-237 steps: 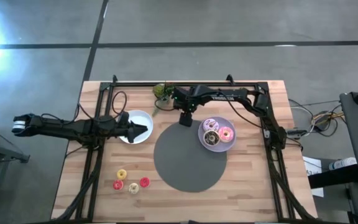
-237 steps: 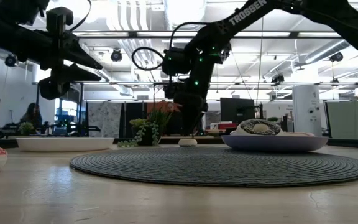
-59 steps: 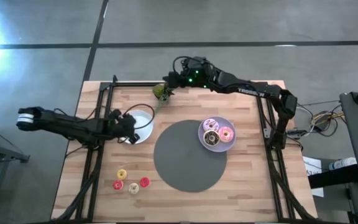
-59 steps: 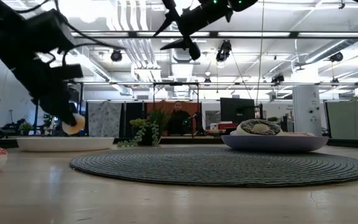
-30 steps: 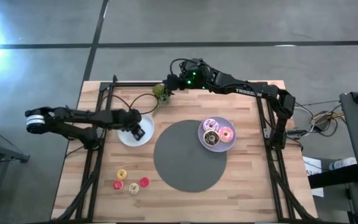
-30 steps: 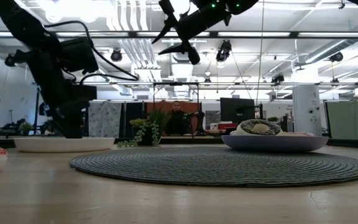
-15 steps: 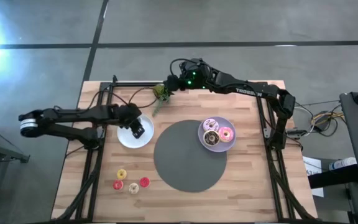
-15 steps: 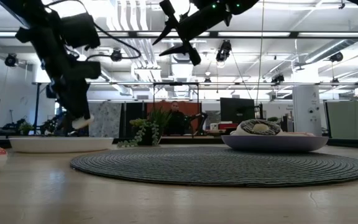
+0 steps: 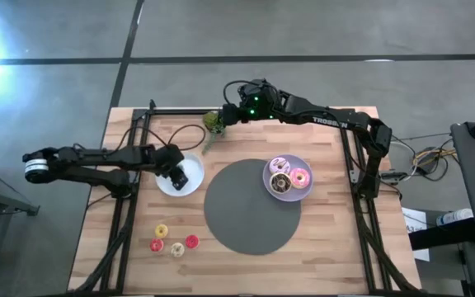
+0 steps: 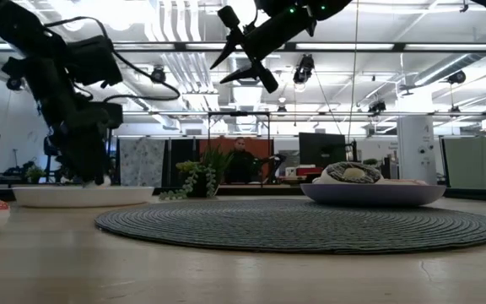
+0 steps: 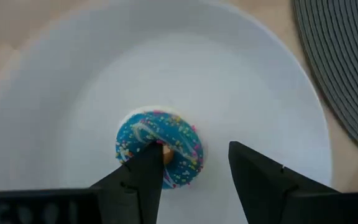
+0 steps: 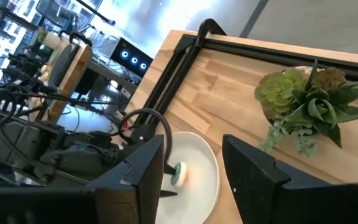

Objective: Pick & Place donuts
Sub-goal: Put the small blue donut on the white plate, then put the small yellow donut on the white plate

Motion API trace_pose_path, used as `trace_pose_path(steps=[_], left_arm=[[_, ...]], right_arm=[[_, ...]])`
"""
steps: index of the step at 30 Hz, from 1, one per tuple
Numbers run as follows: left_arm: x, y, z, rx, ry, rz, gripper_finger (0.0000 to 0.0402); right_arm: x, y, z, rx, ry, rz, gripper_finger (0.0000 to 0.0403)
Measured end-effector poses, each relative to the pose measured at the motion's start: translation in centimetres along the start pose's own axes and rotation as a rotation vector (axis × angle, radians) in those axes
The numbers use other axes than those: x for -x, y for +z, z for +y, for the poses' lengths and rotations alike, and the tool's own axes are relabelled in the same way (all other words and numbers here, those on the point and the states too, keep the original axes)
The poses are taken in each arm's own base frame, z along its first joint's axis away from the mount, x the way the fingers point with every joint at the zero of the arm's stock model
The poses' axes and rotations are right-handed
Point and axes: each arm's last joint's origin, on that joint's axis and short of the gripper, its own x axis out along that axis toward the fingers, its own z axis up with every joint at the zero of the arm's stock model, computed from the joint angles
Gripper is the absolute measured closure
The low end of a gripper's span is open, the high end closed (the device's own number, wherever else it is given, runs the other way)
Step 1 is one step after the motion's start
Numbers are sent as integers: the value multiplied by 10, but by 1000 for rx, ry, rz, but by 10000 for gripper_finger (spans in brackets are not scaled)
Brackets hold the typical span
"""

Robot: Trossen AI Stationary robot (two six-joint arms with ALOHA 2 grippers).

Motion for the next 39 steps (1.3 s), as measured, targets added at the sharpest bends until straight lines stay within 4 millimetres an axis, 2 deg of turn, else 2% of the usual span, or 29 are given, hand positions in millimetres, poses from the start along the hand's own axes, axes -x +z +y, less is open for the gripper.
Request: trace_pose_path(steps=[8,16,22,25,28,30,34,39], left_arm=[[7,-2,-2,175,-98,17,245],[18,-3,1,206,-64,-28,245],[42,7,-3,204,-70,-65,245],[56,9,-10,180,-167,-41,245],[65,1,-21,117,-339,48,245],[69,-7,-29,99,-386,104,246],[72,-29,-43,66,-369,233,248],[75,-55,-65,48,-326,297,248]], right_arm=[[0,0,0,24,-1,1,248],[0,-1,0,60,0,11,248],[0,-5,0,145,67,121,248],[1,-9,-1,196,75,175,248],[1,-12,-3,204,59,200,248],[1,-13,-3,212,57,205,248],[1,-13,-3,218,58,204,248],[1,-13,-3,227,61,203,248]])
